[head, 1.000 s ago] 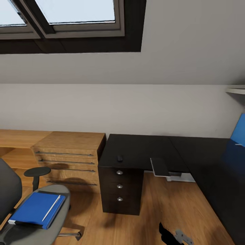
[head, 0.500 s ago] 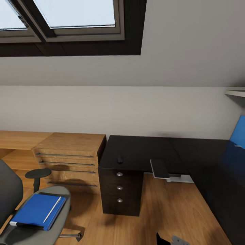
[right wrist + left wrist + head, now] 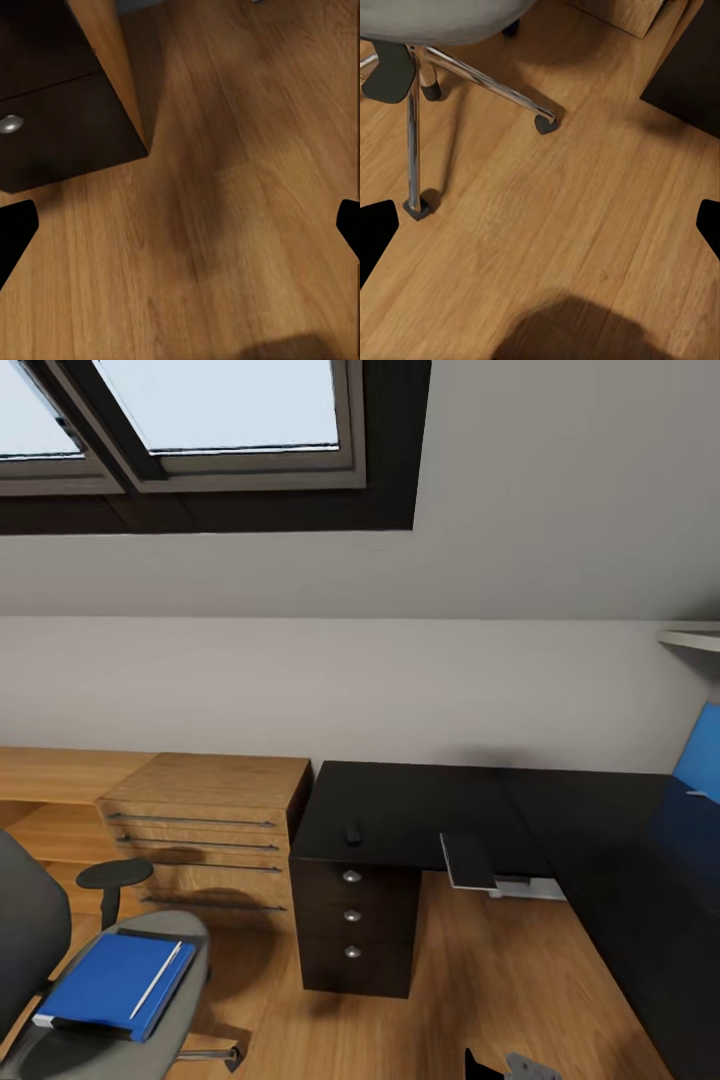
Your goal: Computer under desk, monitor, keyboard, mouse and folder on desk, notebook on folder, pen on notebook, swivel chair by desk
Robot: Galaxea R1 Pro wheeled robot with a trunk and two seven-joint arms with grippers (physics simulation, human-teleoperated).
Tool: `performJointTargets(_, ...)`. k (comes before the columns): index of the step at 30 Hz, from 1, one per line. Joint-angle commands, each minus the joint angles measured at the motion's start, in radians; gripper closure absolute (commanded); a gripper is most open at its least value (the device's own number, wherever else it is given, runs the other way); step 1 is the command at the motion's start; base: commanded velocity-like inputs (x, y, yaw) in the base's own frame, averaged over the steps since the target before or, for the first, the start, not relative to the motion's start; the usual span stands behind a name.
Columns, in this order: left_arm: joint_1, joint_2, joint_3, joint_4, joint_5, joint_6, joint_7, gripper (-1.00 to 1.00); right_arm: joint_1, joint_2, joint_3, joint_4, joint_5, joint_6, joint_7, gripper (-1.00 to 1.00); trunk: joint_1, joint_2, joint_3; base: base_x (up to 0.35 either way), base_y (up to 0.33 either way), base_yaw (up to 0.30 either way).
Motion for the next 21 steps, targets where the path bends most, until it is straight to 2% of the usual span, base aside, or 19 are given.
performJointTargets(1,-0.001,0.0,-0.008,0.001,0.011,-0.003,-0.005,-1.0,-0.001,0.0,0.008,0.001,-0.01,-0.004,-0.001,-1.0,-0.004,0.006,0.002,0.0,0.0,0.0)
performJointTargets(7,-0.001,0.001,-0.007,0.001,0.011,-0.004,-0.005,-1.0,-0.001,0.005,0.019,-0.001,0.005,-0.004,-0.003,-1.0,-0.027,0.048,0.021,0.0,0.0,0.0)
performJointTargets(12,-0.001,0.001,-0.007,0.001,0.011,-0.004,-0.005,-1.0,-0.001,0.011,0.054,-0.001,0.069,0.009,-0.008,-1.0,-0.046,0.083,0.036,0.0,0.0,0.0)
performJointTargets(13,-0.001,0.001,-0.007,0.001,0.011,-0.003,-0.004,-1.0,-0.001,0.012,0.063,-0.002,0.095,0.027,-0.017,-1.0,-0.05,0.09,0.04,0.0,0.0,0.0)
performJointTargets(15,-0.001,0.001,-0.007,0.001,0.011,-0.003,-0.004,-1.0,-0.001,0.012,0.069,-0.007,0.115,0.056,-0.029,-1.0,-0.058,0.104,0.046,0.0,0.0,0.0)
performJointTargets(21,-0.001,-0.001,-0.008,0.001,0.01,-0.002,-0.003,-1.0,-0.001,0.009,0.08,-0.059,0.143,0.188,-0.051,-1.0,-0.081,0.146,0.065,0.0,0.0,0.0)
